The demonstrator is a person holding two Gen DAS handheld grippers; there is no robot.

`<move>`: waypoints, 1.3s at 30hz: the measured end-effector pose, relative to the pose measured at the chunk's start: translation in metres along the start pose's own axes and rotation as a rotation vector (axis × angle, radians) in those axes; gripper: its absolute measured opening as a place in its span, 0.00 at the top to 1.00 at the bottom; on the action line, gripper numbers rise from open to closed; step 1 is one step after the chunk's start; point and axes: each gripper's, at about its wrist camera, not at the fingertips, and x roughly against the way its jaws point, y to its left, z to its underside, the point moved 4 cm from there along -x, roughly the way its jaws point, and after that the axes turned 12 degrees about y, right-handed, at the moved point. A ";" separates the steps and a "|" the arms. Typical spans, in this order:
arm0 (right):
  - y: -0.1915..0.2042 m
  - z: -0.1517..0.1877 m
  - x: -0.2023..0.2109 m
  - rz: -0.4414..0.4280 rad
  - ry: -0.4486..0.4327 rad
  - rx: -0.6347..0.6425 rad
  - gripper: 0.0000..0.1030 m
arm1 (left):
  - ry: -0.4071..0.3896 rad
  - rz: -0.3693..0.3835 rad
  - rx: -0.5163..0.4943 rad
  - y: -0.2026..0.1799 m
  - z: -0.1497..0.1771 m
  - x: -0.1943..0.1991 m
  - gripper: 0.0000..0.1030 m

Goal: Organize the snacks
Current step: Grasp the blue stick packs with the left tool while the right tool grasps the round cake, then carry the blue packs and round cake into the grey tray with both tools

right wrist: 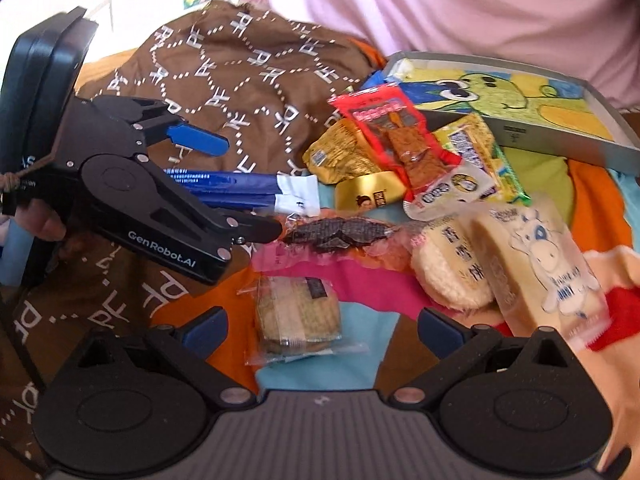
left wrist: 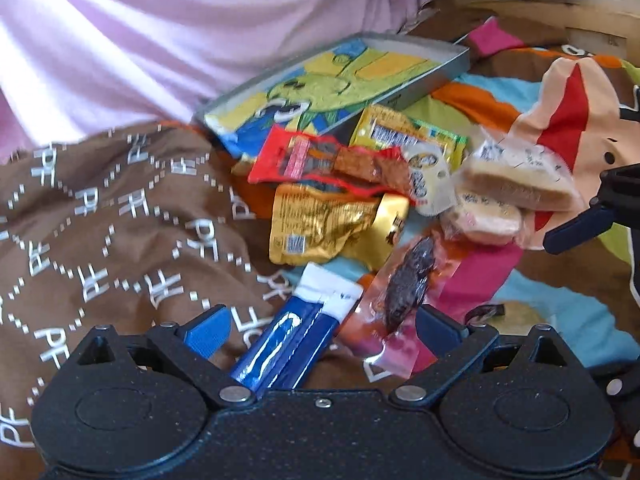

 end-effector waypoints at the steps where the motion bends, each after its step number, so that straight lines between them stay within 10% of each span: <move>1: 0.001 -0.002 -0.002 0.000 0.005 0.009 0.00 | 0.014 -0.002 0.005 0.002 0.001 -0.003 0.07; 20: -0.001 -0.011 -0.030 -0.067 0.053 -0.060 0.25 | 0.135 0.036 0.037 0.019 0.010 -0.015 0.36; 25: -0.004 -0.010 -0.028 -0.061 0.056 -0.091 0.33 | 0.154 0.054 0.034 0.017 0.011 -0.014 0.60; 39: -0.006 -0.008 -0.030 -0.054 0.075 -0.131 0.41 | 0.215 0.170 0.135 -0.013 0.018 0.001 0.65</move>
